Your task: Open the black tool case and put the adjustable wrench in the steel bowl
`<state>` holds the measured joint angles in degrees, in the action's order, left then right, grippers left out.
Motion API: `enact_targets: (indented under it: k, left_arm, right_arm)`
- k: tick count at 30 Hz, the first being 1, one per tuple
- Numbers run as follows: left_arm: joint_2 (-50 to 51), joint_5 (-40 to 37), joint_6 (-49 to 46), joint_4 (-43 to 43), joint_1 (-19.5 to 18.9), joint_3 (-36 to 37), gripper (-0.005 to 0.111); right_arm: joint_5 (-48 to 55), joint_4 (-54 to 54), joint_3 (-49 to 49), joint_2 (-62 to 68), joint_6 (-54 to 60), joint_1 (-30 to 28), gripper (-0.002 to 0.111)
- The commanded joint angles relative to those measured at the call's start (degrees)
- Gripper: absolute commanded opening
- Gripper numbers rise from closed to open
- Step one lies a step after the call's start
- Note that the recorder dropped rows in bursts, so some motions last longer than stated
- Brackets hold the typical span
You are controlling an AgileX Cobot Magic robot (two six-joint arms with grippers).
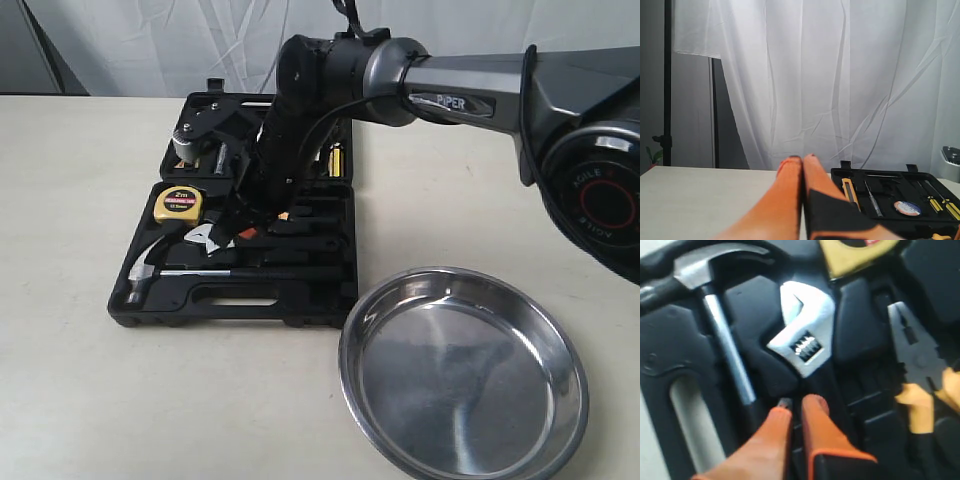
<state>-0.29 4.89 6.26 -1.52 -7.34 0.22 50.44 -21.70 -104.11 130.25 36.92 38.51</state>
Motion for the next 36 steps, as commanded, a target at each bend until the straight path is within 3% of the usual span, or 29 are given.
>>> enact_targets:
  k: [1, 3, 21, 36]
  left_arm:
    - [0.3, 0.3, 0.1, -0.1, 0.1, -0.2, 0.000]
    - [0.3, 0.3, 0.1, -0.1, 0.1, -0.2, 0.000]
    - [0.3, 0.3, 0.1, -0.1, 0.1, -0.2, 0.000]
    - [0.3, 0.3, 0.1, -0.1, 0.1, -0.2, 0.000]
  right_arm:
    - [0.4, 7.7, -0.2, -0.4, 0.7, -0.1, 0.036]
    - [1.6, 9.8, -0.2, -0.4, 0.9, -0.1, 0.045]
    - [-1.3, 13.4, -0.2, -0.3, 15.7, 4.0, 0.042]
    - [-3.5, 17.5, -0.2, 4.2, 15.9, 4.8, 0.042]
